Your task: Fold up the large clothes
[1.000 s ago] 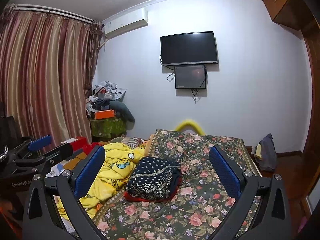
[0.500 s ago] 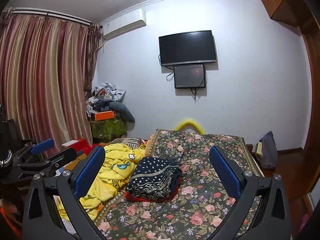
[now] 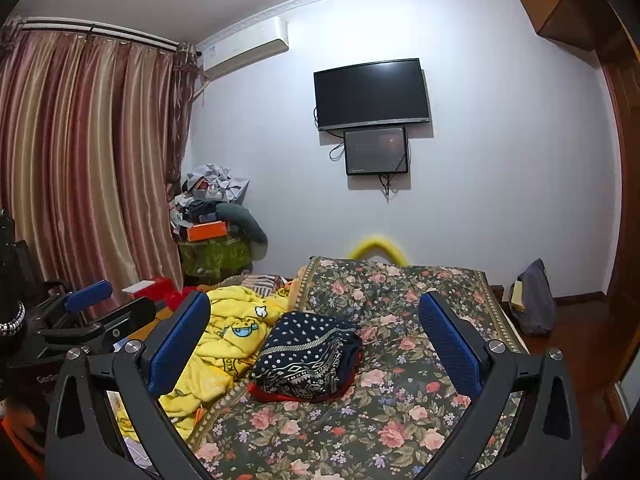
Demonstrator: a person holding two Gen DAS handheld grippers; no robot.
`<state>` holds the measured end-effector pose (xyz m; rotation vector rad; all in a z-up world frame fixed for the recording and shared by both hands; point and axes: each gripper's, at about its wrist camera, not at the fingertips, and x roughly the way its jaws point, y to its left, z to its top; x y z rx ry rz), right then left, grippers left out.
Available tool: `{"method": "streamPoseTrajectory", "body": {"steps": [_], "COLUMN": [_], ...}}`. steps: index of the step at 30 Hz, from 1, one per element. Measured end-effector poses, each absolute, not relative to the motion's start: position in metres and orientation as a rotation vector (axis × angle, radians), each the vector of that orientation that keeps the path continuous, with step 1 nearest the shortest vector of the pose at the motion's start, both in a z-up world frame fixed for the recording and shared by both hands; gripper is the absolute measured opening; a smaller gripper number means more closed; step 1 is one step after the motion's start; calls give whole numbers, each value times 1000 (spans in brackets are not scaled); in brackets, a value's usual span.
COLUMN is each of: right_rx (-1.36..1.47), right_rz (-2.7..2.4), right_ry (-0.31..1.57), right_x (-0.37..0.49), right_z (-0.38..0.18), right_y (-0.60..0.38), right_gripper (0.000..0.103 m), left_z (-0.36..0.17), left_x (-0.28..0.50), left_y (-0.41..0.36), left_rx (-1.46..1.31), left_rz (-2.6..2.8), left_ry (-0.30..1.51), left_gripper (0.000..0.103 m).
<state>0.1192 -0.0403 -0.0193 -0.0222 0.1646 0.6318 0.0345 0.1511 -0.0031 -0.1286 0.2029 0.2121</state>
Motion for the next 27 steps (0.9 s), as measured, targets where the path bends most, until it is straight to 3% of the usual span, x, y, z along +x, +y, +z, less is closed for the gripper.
{"method": "streamPoseTrajectory", "body": {"steps": [27], "right_rx": [-9], "right_rz": [618], "right_ry": [177], "right_x": [121], "right_z": [-23], "right_y": [-41], "right_gripper": [103], "left_z": [-7], "left_x": [42], "left_y": [147], "left_rx": [-110], "left_rz": [165], "left_ry": [230], "left_gripper": [103]}}
